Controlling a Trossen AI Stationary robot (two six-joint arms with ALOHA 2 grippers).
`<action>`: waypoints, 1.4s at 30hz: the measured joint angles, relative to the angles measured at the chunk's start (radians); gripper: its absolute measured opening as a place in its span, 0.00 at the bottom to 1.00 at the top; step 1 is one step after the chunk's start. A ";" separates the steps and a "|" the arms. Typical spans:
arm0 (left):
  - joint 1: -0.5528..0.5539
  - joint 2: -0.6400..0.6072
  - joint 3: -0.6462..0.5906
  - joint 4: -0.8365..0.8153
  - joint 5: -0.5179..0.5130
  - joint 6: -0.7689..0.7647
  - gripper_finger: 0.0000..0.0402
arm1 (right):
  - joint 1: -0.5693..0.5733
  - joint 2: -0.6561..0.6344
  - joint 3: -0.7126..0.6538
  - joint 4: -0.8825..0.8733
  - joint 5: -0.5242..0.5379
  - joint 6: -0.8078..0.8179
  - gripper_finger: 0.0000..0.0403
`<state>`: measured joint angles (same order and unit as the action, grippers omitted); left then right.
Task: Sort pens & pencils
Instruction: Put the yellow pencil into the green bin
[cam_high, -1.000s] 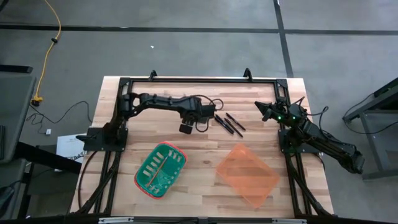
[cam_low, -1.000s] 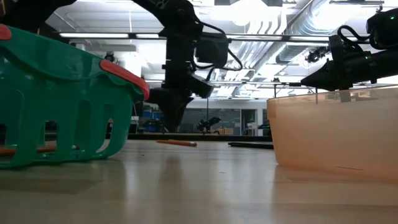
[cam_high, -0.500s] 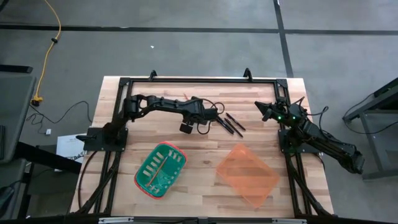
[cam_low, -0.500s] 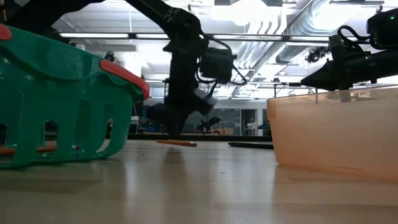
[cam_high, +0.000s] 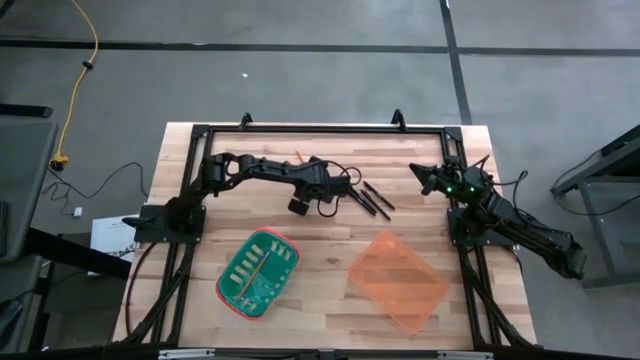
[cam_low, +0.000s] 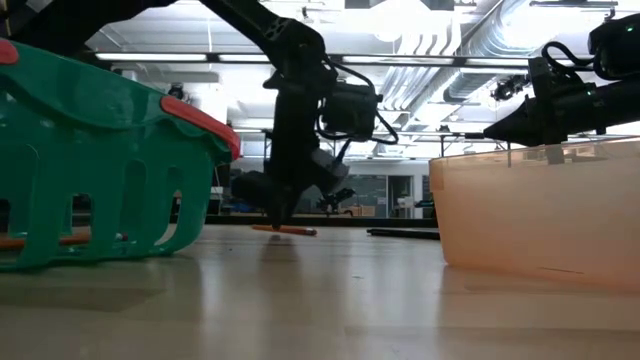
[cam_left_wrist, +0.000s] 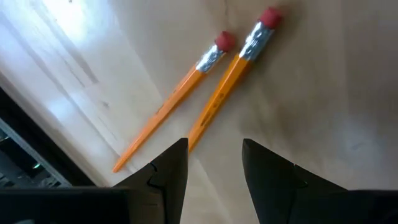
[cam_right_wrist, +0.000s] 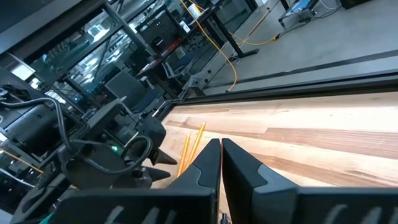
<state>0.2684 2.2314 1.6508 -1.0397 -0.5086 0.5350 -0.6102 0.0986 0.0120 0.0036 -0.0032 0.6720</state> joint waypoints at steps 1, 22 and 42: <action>0.000 0.000 0.000 0.000 0.003 0.000 0.34 | 0.000 0.000 0.000 0.000 0.000 0.000 0.02; 0.021 0.024 0.002 0.032 -0.006 0.018 0.34 | 0.000 0.000 0.000 0.000 0.000 0.000 0.02; 0.115 0.035 0.095 0.001 0.269 -0.065 0.34 | 0.000 0.000 0.000 0.000 0.000 0.000 0.02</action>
<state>0.3835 2.2660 1.7462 -1.0386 -0.2394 0.4705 -0.6102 0.0990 0.0120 0.0036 -0.0034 0.6720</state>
